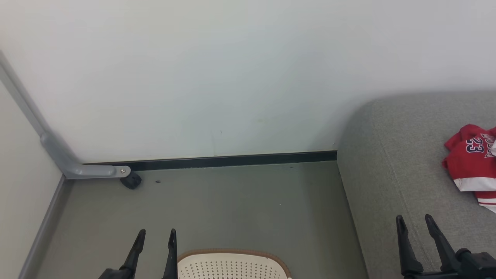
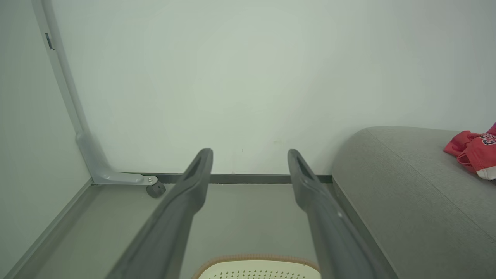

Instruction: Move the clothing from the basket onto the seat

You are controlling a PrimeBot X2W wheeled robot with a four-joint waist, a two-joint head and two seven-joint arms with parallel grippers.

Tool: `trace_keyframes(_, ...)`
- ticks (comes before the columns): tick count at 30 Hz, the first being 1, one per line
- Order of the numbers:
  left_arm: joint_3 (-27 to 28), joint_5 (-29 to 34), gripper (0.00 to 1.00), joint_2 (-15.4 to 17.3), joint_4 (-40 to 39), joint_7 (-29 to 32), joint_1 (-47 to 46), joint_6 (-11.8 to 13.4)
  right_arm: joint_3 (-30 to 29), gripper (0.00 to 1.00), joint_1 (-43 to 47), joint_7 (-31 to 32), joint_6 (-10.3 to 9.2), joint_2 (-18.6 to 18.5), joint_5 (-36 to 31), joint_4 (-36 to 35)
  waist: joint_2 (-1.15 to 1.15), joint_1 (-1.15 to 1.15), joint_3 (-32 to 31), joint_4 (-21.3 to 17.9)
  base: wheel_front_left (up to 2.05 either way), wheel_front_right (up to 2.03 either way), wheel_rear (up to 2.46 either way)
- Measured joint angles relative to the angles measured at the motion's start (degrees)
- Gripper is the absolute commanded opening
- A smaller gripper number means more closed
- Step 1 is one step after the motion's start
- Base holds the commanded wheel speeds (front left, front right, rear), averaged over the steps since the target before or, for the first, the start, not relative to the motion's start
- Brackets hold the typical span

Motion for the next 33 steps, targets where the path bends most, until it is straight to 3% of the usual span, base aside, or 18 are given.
trace_keyframes(14,3.8,2.0,1.0,-2.5,1.9,0.0,3.2,0.0,-1.1,1.0,2.5,1.4,-1.25,-0.9,0.0,-3.5,0.0,0.01,-1.4,0.1,0.0,0.0,0.0)
trace_keyframes(33,4.5,3.8,1.0,-3.8,1.9,1.0,3.3,0.0,-1.1,1.0,3.8,3.4,-2.22,-1.6,-0.5,-6.1,0.0,0.01,-1.2,0.2,0.0,0.0,0.0)
